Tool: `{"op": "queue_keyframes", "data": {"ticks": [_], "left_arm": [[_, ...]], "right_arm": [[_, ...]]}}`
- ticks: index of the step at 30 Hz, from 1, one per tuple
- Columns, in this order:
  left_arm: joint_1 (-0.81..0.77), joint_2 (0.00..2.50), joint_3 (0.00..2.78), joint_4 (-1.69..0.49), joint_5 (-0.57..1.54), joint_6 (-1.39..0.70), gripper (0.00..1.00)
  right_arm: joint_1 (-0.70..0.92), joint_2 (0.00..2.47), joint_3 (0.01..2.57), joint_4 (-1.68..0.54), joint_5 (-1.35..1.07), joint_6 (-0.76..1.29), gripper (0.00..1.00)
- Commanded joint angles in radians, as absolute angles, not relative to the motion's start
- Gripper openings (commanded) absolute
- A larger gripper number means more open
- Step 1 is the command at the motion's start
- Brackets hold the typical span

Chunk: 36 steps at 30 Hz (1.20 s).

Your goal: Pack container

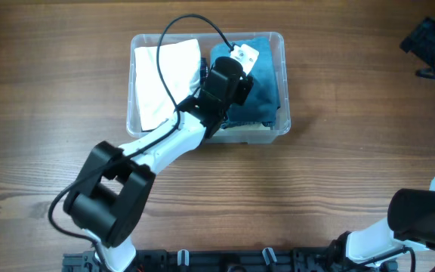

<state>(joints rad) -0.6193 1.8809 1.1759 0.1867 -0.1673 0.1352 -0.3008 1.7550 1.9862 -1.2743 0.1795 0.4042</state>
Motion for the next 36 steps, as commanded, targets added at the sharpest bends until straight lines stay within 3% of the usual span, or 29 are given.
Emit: {"op": "queue_keyframes", "data": {"ticks": [1, 9, 17, 20, 22, 25, 36], "left_arm": [[-0.617, 1.938, 1.186, 0.186, -0.17, 0.154, 0.08], [-0.62, 1.953, 1.186, 0.154, -0.17, 0.15, 0.13], [-0.626, 1.746, 1.186, 0.143, -0.17, 0.137, 0.17], [-0.627, 1.627, 1.186, 0.097, -0.169, 0.088, 0.37], [-0.627, 1.557, 1.186, 0.053, -0.17, 0.089, 0.65], [-0.627, 1.448, 1.186, -0.033, -0.17, 0.089, 0.98], [-0.655, 1.139, 1.186, -0.333, -0.147, 0.089, 1.0]], "right_arm": [[-0.299, 1.766, 1.988, -1.272, 0.175, 0.42, 1.0], [-0.299, 1.766, 1.988, -1.272, 0.175, 0.42, 1.0], [-0.299, 1.766, 1.988, -1.272, 0.175, 0.42, 1.0], [-0.299, 1.766, 1.988, -1.272, 0.175, 0.42, 1.0], [-0.299, 1.766, 1.988, -1.272, 0.175, 0.42, 1.0], [-0.299, 1.766, 1.988, -1.272, 0.175, 0.42, 1.0], [-0.299, 1.766, 1.988, -1.272, 0.175, 0.42, 1.0]]}}
